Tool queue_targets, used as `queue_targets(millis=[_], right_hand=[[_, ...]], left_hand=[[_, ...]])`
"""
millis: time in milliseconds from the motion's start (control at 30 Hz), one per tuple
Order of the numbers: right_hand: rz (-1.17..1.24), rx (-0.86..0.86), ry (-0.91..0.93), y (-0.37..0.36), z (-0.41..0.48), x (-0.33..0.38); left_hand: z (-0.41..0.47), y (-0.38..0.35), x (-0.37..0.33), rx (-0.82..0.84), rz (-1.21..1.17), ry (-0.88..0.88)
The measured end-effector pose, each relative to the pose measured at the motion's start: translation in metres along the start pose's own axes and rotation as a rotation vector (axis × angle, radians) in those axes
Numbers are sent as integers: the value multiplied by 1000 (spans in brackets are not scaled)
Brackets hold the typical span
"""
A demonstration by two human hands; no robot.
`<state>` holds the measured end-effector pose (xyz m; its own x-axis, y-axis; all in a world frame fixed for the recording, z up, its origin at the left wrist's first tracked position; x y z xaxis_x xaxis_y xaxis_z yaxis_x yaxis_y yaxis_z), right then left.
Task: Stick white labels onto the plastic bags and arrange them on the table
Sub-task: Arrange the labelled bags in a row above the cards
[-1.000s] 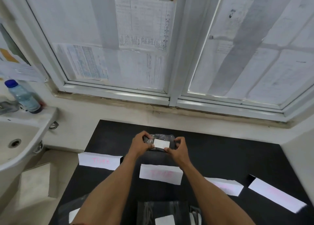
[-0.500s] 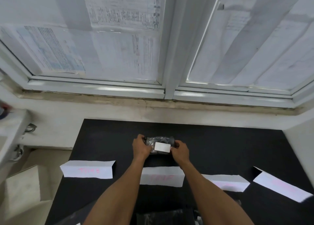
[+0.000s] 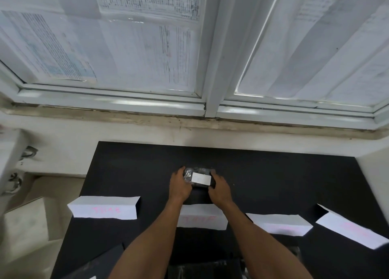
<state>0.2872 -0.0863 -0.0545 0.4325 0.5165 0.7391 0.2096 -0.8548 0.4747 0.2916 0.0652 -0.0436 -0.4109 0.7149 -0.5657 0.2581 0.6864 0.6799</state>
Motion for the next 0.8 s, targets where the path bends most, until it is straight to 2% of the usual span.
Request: queue_targets(millis=[167, 267, 400, 633, 800], right_hand=[[-103, 49, -56, 0, 2, 3], [-31, -41, -18, 6, -5, 9], [24, -115, 7, 16, -26, 9], [52, -122, 57, 31, -92, -15], [-15, -116, 57, 34, -143, -57]], left_hand=[[-1, 3, 1, 39, 47, -5], [-6, 10, 1, -41, 28, 66], [-30, 14, 5, -129, -13, 61], [-116, -3, 21, -308, -53, 10], [-183, -39, 51, -295, -83, 120]])
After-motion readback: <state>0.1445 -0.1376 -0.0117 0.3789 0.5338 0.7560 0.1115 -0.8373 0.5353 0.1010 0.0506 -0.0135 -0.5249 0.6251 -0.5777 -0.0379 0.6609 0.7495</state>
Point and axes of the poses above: each hand's wrist, its own z-axis towards the middle knuckle, its own y-axis out of the back of the hand, x = y × z, the point moved 1 cm from there along z, towards the middle knuckle, and after that the axes turned 14 degrees about z, right-handed, at the moved point
